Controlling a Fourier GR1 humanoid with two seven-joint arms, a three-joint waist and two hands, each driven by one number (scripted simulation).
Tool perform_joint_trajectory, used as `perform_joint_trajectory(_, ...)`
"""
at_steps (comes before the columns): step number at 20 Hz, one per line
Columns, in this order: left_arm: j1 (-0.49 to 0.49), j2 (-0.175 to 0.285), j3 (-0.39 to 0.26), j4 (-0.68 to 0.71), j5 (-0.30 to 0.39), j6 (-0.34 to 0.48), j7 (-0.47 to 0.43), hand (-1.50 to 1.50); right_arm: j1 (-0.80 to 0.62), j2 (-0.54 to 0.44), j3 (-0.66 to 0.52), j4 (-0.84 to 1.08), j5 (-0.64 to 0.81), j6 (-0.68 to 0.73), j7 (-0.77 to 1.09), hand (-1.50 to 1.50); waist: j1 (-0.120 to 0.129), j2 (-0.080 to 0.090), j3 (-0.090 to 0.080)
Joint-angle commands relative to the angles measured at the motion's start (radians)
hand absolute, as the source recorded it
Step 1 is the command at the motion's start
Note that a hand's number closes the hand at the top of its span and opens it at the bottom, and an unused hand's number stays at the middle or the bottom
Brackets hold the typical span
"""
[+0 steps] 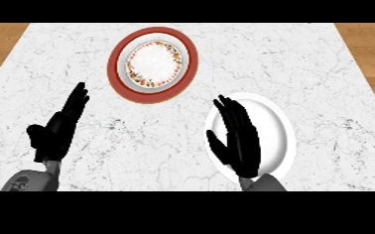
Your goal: Pick the sweet potato from the plate and place it in the plate
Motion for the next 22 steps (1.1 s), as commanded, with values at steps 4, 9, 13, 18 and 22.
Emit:
perform_joint_trajectory(4, 0.019, -0.007, 0.019, 0.018, 0.004, -0.022, -0.031, 0.0, 0.091, 0.07, 0.085, -0.073, 0.53, -0.062, 0.365, -1.5, -0.023, -0.004, 0.002)
perform_joint_trajectory(9, 0.011, -0.05, -0.005, 0.03, -0.026, 0.017, -0.028, 0.0, 0.178, 0.071, 0.117, -0.144, 0.755, 0.183, 0.616, -1.5, -0.034, -0.002, 0.002)
perform_joint_trajectory(13, 0.069, -0.001, 0.016, -0.018, 0.007, -0.048, -0.049, 0.0, 0.187, 0.072, 0.146, -0.224, 0.788, 0.511, 0.768, -1.5, -0.011, -0.006, 0.002)
perform_joint_trajectory(18, 0.061, -0.029, 0.004, -0.008, -0.021, -0.025, -0.062, 0.0, 0.165, 0.072, 0.263, -0.334, 0.738, 0.808, 0.976, -1.5, 0.004, 0.004, 0.004)
perform_joint_trajectory(22, 0.056, -0.038, -0.003, -0.016, -0.025, -0.036, -0.032, 0.0, 0.192, 0.072, 0.313, -0.381, 0.714, 0.88, 1.096, -1.5, 0.002, 0.005, 0.005)
